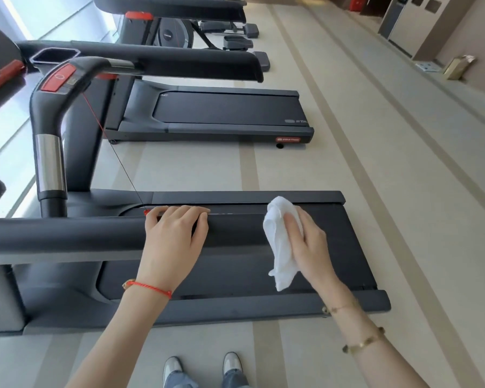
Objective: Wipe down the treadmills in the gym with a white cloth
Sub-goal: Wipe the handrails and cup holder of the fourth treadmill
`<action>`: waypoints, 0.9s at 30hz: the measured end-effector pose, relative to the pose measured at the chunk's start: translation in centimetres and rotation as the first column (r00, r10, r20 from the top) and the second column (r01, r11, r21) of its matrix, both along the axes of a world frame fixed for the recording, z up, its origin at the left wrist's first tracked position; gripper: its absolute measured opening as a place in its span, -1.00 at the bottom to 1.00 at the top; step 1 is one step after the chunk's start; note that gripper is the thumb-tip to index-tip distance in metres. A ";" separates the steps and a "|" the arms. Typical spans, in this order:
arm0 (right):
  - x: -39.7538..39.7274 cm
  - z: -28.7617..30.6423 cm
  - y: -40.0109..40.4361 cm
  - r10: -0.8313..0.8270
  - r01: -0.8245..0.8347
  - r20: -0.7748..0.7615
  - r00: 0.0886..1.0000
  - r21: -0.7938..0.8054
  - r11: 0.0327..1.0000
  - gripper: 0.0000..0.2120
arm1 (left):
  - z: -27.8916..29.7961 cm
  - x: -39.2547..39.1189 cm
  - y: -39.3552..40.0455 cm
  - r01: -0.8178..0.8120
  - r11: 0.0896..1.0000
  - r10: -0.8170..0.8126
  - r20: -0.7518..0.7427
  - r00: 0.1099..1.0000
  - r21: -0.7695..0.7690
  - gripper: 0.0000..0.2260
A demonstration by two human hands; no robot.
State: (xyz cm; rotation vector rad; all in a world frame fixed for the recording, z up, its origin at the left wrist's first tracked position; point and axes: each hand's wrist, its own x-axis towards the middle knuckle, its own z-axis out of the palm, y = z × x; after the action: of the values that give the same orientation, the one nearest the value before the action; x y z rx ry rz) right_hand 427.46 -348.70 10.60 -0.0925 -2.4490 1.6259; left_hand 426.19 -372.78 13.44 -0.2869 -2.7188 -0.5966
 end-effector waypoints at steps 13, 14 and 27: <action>-1.6 0.3 1.4 0.124 -0.101 0.175 0.977 -0.136 0.986 -0.71 | -0.2 0.3 0.3 -0.028 0.999 0.027 -0.017 0.999 -0.036 -0.72; -0.6 -0.3 1.0 0.090 -0.085 0.063 0.994 -0.084 0.993 -0.73 | -0.2 0.3 0.2 -0.029 0.999 0.029 -0.019 0.999 -0.039 -0.72; -2.7 1.6 0.8 0.178 -0.182 0.131 0.975 0.017 0.983 -0.72 | -0.1 0.1 0.2 -0.031 0.998 0.031 -0.001 1.000 -0.058 -0.70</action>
State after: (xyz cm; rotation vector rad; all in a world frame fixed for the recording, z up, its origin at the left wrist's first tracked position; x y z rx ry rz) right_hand 424.72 -347.94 12.23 0.0307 -2.6464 1.7050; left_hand 426.30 -372.60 13.31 -0.2582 -2.7390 -0.5103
